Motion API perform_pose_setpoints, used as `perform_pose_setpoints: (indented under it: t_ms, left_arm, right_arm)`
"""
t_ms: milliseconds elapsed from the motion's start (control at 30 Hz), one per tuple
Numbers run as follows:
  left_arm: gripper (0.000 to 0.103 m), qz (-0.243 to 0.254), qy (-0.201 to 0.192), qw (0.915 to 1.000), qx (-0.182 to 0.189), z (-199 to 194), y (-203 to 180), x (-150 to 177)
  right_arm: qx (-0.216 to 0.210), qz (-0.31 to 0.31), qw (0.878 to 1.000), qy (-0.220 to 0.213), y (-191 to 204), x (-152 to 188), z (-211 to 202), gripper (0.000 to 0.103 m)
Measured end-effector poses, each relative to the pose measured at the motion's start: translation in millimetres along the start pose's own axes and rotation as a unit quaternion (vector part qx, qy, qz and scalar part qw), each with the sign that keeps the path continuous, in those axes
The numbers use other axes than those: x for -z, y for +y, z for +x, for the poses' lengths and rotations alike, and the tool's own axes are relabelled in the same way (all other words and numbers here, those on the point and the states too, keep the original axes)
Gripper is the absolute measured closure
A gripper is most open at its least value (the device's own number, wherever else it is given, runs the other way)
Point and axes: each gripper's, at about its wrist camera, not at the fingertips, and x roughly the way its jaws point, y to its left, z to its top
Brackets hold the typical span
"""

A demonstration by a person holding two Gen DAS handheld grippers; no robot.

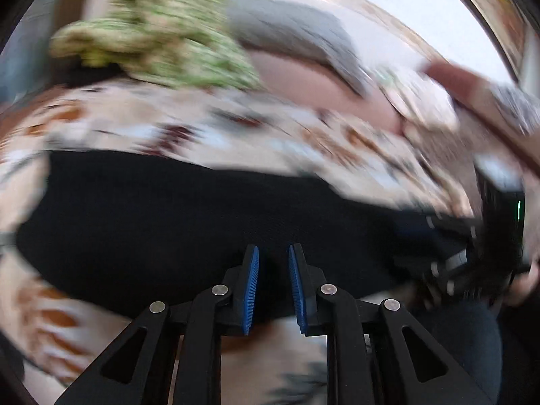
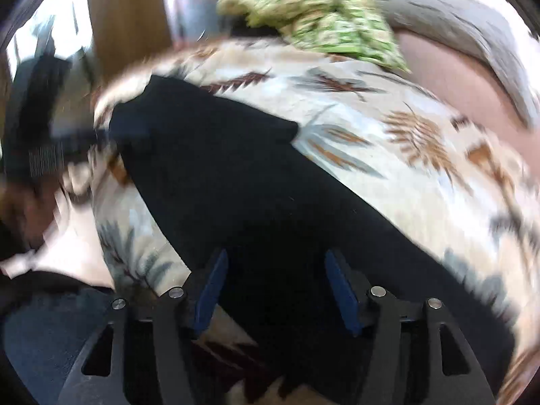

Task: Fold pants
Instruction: 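Grasp the folded pants' edge again with the right gripper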

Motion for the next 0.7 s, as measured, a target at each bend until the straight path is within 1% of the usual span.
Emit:
perform_pose_setpoints:
  t_ms: [33, 67, 100, 133, 167, 200, 233, 267, 300, 333, 367, 400, 433, 467, 500, 533, 567, 600, 633, 667, 700]
  left_arm:
    - [0.083, 0.007, 0.012, 0.9998, -0.011, 11.9, -5.0, 5.7]
    - [0.083, 0.008, 0.002, 0.9999, -0.014, 12.9, -4.1, 7.9]
    - [0.083, 0.006, -0.005, 0.9999, -0.011, 12.4, -2.6, 8.3]
    - [0.083, 0.003, -0.002, 1.0, -0.008, 12.1, -1.1, 7.3]
    - [0.083, 0.001, 0.0, 1.0, -0.006, 11.7, -0.5, 6.2]
    - [0.083, 0.001, 0.002, 1.0, -0.007, 12.1, -0.9, 5.8]
    - [0.083, 0.001, 0.003, 1.0, -0.008, 12.6, -0.8, 5.5]
    - [0.083, -0.002, 0.003, 1.0, -0.009, 12.8, 0.0, 5.2]
    - [0.083, -0.008, 0.004, 0.9999, -0.01, 12.5, 1.9, 4.4]
    - [0.083, -0.015, 0.008, 0.9998, -0.01, 12.4, 1.6, 3.7]
    - [0.083, -0.019, 0.016, 0.9996, -0.014, 13.5, 0.6, 1.1]
    - [0.082, -0.02, 0.025, 0.9993, -0.018, 14.9, -2.6, -4.4]
    - [0.082, -0.021, 0.036, 0.9989, -0.022, 15.7, -6.5, -10.6]
    - [0.081, -0.021, 0.044, 0.9986, -0.021, 15.9, -11.6, -18.3]
    - [0.081, -0.021, 0.047, 0.9985, -0.017, 15.9, -16.2, -27.1]
    - [0.077, -0.019, 0.043, 0.9988, -0.014, 14.9, -23.9, -36.3]
    - [0.068, -0.016, 0.039, 0.999, -0.015, 14.3, -29.2, -42.4]
    - [0.061, -0.013, 0.032, 0.9992, -0.018, 15.5, -37.1, -48.9]
    - [0.05, -0.014, 0.03, 0.9993, -0.018, 17.8, -42.1, -53.4]
    - [0.049, -0.024, 0.031, 0.9991, -0.015, 21.9, -47.2, -58.0]
    - [0.049, -0.035, 0.039, 0.9986, -0.01, 26.7, -51.2, -61.6]
  right_arm:
    - [0.022, 0.006, 1.0, -0.007, -1.5, -1.5, -10.1, 0.043]
    - [0.037, 0.008, 0.999, -0.024, -3.1, -1.8, -21.5, 0.041]
    - [0.049, 0.018, 0.997, -0.052, -7.4, 1.7, -37.0, 0.036]
    - [0.057, 0.039, 0.995, -0.075, -15.0, 6.8, -51.4, 0.025]
    - [0.066, 0.076, 0.991, -0.087, -28.0, 15.4, -63.6, 0.021]
    - [0.075, 0.109, 0.988, -0.083, -40.5, 24.0, -67.5, 0.021]
    - [0.082, 0.148, 0.983, -0.065, -56.1, 33.6, -66.7, 0.021]
    - [0.087, 0.195, 0.976, -0.035, -72.7, 46.8, -62.2, 0.021]
    - [0.084, 0.238, 0.967, -0.003, -86.2, 60.3, -57.4, 0.021]
    - [0.07, 0.273, 0.96, 0.011, -96.7, 72.1, -57.6, 0.027]
    - [0.044, 0.292, 0.955, -0.019, -105.1, 78.9, -70.5, 0.026]
    - [0.022, 0.314, 0.948, -0.045, -113.1, 83.7, -84.5, 0.026]
    - [0.008, 0.344, 0.935, -0.084, -125.4, 93.1, -104.4, 0.025]
    - [0.01, 0.367, 0.924, -0.107, -133.3, 101.4, -115.3, 0.024]
    - [0.021, 0.395, 0.91, -0.124, -143.0, 112.9, -127.2, 0.024]
    - [0.04, 0.428, 0.893, -0.133, -154.0, 122.5, -135.3, 0.022]
    - [0.054, 0.466, 0.872, -0.141, -163.8, 136.1, -143.7, 0.022]
    - [0.055, 0.497, 0.853, -0.15, -171.1, 147.7, -148.8, 0.022]
    - [0.049, 0.519, 0.839, -0.156, -175.3, 154.9, -151.4, 0.023]
    - [0.034, 0.543, 0.823, -0.164, -178.9, 165.4, -153.5, 0.023]
    - [0.016, 0.556, 0.814, -0.171, -179.5, 171.0, -152.0, 0.023]
